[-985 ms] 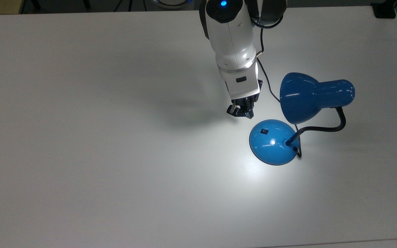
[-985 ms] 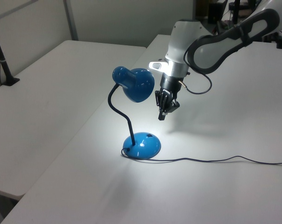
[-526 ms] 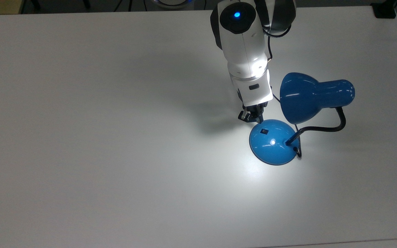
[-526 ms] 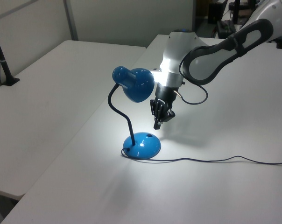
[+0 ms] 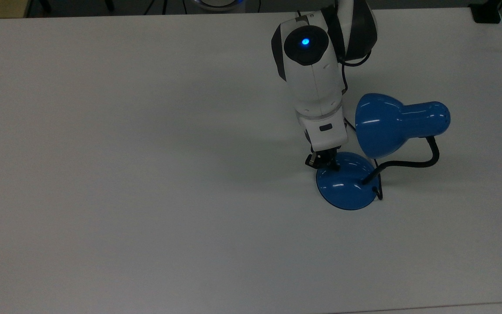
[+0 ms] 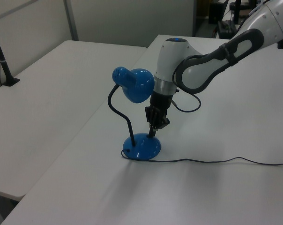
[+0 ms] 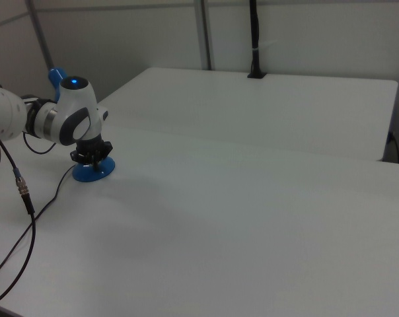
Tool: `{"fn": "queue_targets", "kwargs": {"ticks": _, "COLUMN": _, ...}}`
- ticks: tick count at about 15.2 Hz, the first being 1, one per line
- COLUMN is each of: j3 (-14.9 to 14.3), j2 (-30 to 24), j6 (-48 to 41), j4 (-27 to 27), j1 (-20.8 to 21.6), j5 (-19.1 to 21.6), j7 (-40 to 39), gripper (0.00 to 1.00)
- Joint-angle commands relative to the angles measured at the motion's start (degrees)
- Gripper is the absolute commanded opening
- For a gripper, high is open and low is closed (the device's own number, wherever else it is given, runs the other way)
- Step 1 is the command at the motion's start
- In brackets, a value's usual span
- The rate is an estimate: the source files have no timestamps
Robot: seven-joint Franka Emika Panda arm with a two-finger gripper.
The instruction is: Turn off the lamp
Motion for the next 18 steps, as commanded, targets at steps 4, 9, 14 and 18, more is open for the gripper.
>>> {"fn": "queue_targets", "kwargs": {"ticks": 4, "j3": -1.1, "j2": -2.9, "j6": 0.3, "j4": -2.2, "j1": 0.9, "j5": 0.1, "j7": 2.8, "gripper": 0.00}}
{"fn": "queue_targets", "kwargs": {"ticks": 9, "j3": -1.1, "j2": -14.9, "j6": -14.3, "j4": -8.0, "j1": -7.2, "j5": -1.1, "j7": 10.9, "gripper": 0.00}}
{"fn": "queue_targets", "kwargs": {"ticks": 14, "j3": -0.7, "j2": -23.8, "j6": -38.7, "j4": -3.5, "j1": -17.3, "j5": -12.0, "j7": 32.0, "gripper": 0.00}}
{"fn": "queue_targets", "kwargs": {"ticks": 18, "j3": -1.0, "j2": -29.5, "j6": -43.1, "j4": -3.4, "j1": -23.2, "j5": -14.0, "j7": 37.3, "gripper": 0.11}}
